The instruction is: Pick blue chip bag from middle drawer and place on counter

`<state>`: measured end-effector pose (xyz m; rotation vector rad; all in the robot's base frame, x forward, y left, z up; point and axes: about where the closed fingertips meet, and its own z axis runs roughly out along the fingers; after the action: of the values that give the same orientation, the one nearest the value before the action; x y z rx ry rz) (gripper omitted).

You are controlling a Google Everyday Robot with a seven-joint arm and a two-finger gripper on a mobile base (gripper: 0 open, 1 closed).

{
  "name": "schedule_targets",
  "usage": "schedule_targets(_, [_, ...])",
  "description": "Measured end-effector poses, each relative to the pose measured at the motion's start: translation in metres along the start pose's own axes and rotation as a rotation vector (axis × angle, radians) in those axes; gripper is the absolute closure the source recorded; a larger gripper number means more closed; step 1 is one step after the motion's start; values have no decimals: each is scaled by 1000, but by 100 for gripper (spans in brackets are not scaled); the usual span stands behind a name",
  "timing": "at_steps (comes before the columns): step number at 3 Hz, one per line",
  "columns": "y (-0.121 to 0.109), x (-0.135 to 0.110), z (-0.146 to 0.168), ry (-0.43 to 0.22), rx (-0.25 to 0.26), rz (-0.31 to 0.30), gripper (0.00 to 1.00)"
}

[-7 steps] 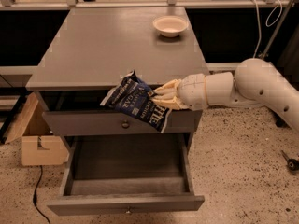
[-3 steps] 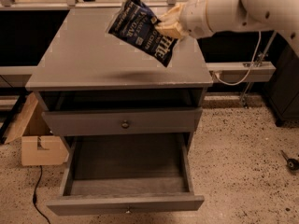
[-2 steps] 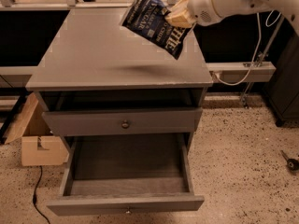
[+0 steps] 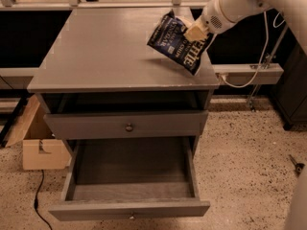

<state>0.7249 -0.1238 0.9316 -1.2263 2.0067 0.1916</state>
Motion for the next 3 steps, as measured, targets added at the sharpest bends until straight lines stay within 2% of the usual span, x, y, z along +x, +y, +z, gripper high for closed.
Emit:
schedule_targets(1, [-3, 29, 17, 60, -32, 79, 58])
schedule_targets(2, [-6, 48, 31, 75, -43, 122, 35])
schedule_targets(3, [-12, 56, 40, 66, -43, 140, 11])
